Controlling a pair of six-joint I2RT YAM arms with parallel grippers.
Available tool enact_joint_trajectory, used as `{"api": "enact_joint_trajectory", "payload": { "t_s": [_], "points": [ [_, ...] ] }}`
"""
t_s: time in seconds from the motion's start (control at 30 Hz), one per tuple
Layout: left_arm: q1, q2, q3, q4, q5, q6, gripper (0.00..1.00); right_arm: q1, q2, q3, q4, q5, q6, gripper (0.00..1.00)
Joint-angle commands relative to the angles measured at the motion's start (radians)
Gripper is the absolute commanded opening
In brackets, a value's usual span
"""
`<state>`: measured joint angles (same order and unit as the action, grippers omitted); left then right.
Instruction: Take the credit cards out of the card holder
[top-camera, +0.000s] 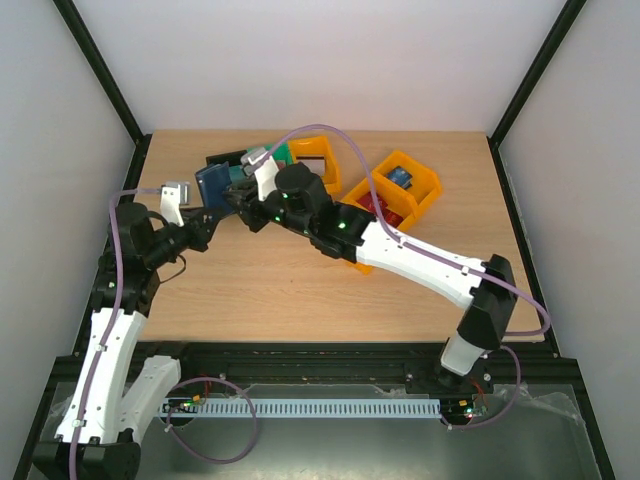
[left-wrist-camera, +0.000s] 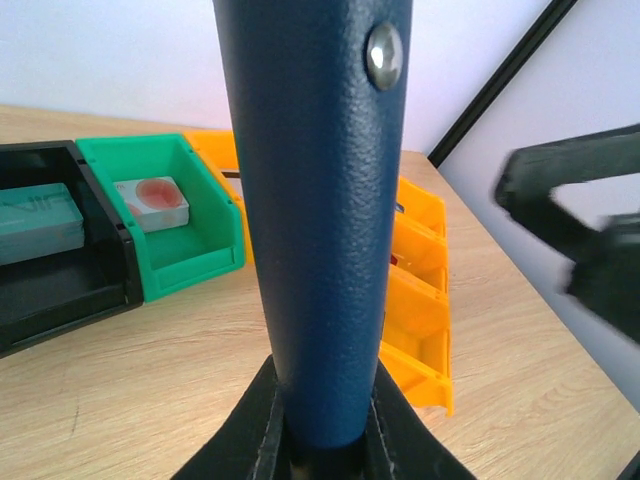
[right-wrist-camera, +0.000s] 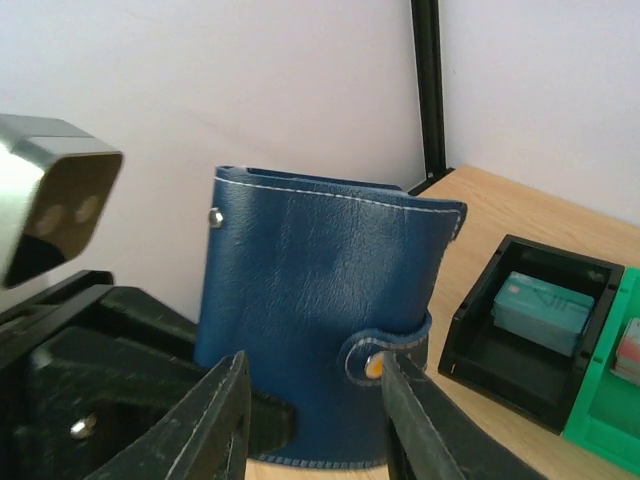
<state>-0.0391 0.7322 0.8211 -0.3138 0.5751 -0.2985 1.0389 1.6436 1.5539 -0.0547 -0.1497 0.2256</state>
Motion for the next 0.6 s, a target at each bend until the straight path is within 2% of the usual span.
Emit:
{"api": "enact_joint_trajectory", "payload": {
  "t_s": [0.0, 0.2, 0.47, 0.57],
  "points": [
    [-0.005, -0.012, 0.008, 0.024, 0.026, 0.006, 0.02, -0.005, 0.079, 0.087, -0.043, -0.01, -0.01, 0.34],
    [-0.009, -0.014, -0.003, 0.032, 0.048, 0.004, 0.02, -0.005, 0.14, 0.143, -0.076, 0.042, 0.01, 0.24],
    [-0.014, -0.017, -0.011, 0.052, 0.077, 0.02, 0.02, -0.005, 0.203, 0.192, -0.154, 0.193, 0.026, 0.14],
    [-0.016, -0.02, -0.01, 0.051, 0.066, 0.031, 0.02, -0.005, 0.223, 0.212, -0.19, 0.249, 0.03, 0.13]
  ]
}}
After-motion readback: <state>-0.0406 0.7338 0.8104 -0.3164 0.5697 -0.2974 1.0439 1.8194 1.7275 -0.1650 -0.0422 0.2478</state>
